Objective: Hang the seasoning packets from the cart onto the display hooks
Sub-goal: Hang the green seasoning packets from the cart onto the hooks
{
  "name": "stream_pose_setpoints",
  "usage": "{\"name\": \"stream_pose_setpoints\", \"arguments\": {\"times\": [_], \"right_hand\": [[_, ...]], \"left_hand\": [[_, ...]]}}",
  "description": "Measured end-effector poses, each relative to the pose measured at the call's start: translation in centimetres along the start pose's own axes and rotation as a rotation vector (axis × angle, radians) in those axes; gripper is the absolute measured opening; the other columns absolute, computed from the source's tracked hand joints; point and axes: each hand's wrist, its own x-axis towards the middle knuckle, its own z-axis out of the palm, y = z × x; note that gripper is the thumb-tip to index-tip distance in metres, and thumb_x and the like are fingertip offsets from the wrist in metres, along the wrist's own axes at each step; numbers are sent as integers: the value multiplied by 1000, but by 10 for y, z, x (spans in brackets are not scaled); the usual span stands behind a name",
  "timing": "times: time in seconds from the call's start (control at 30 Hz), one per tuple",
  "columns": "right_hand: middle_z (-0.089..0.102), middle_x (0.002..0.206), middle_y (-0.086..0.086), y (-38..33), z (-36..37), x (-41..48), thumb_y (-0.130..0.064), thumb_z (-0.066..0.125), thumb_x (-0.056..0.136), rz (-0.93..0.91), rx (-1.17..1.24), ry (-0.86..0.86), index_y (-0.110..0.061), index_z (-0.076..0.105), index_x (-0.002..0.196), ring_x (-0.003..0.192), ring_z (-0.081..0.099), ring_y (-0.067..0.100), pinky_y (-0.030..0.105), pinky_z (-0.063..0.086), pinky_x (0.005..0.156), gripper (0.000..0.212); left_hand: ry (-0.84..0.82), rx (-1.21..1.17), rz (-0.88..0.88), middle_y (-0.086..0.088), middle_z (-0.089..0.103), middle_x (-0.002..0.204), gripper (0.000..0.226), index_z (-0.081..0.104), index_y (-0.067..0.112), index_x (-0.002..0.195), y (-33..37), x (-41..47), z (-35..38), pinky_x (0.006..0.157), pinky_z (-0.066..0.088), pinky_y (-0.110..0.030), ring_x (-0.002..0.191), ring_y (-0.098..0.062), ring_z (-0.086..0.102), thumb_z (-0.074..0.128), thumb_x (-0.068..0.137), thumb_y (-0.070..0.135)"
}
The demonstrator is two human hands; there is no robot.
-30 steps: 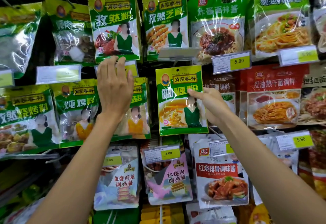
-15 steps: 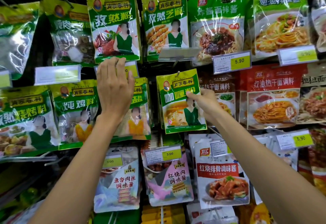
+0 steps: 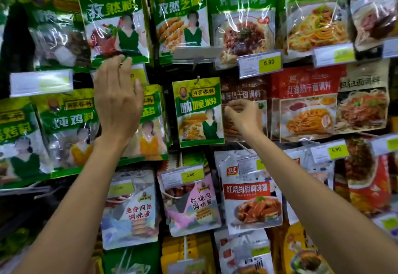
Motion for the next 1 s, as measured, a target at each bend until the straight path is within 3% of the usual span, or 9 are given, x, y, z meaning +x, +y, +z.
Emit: {"name": "stream_pose_setpoints", "arguments": {"times": [0.1, 0.2, 0.47, 0.53, 0.63, 0.7, 0.8, 0.87, 1.0], "right_hand": [[69, 91, 0, 9, -40, -24, -20, 63, 93, -80, -30, -9, -11, 70, 98, 85, 64, 6, 27, 55, 80, 12], [66, 85, -11, 29, -87, -71, -21, 55, 99, -80, -1, -72, -12, 68, 103, 76, 64, -6, 13, 52, 71, 17], [68, 74, 6, 151, -213, -248, -22, 51, 99, 374, -213, -4, -7, 67, 84, 73, 65, 20, 43, 51, 71, 26], [66, 73, 11, 183, -247, -301, -19, 53, 98, 528, -278, 80, -7, 66, 79, 67, 62, 13, 39, 50, 69, 25], [64, 68, -4, 218, -293, -382, -15, 57, 95, 741, -374, 227, -20, 64, 76, 62, 57, 3, 24, 42, 60, 21], [67, 70, 3, 237, -318, -434, -12, 57, 95, 906, -390, 330, -17, 66, 78, 67, 61, 16, 25, 45, 61, 20], [73, 89, 18, 262, -344, -504, -13, 56, 96, 1127, -401, 494, -2, 70, 91, 85, 68, 33, 46, 53, 80, 19], [72, 89, 22, 275, -351, -544, -13, 55, 96, 1244, -420, 595, 2, 69, 92, 86, 68, 37, 52, 51, 82, 21], [69, 85, 25, 306, -347, -609, -17, 52, 98, 1408, -496, 692, 9, 65, 90, 79, 66, 38, 50, 53, 75, 31]], "left_hand": [[47, -109, 68, -24, 58, 120, 29, 54, -5, 122, 27, -22, -9, 100, 36, -41, 113, -35, 49, 43, 97, 8], [-61, -354, 56, -23, 63, 106, 24, 60, -5, 110, 80, -69, -17, 92, 39, -39, 102, -33, 53, 45, 97, 7], [-857, -1118, -312, 2, 54, 75, 21, 61, 9, 93, 291, -237, -53, 61, 29, -17, 66, -14, 48, 43, 102, 15], [-1033, -1189, -357, 2, 53, 68, 20, 63, 10, 95, 338, -277, -66, 54, 27, -19, 58, -17, 48, 45, 100, 16], [-1289, -1260, -389, -13, 65, 80, 20, 66, 2, 98, 400, -332, -86, 61, 32, -28, 75, -29, 59, 48, 98, 10], [-1469, -1293, -340, -21, 67, 87, 20, 65, 0, 102, 435, -368, -98, 68, 38, -34, 81, -33, 62, 49, 98, 9], [-1696, -1297, -214, -24, 67, 92, 20, 65, -4, 102, 477, -420, -115, 71, 39, -36, 86, -34, 63, 50, 97, 8], [-1807, -1321, -120, -26, 64, 87, 18, 63, -6, 97, 498, -454, -126, 70, 38, -36, 84, -35, 61, 50, 96, 5], [-1983, -1338, 132, -2, 55, 68, 13, 56, 11, 97, 528, -517, -143, 49, 33, -19, 58, -11, 49, 45, 100, 16]]}}
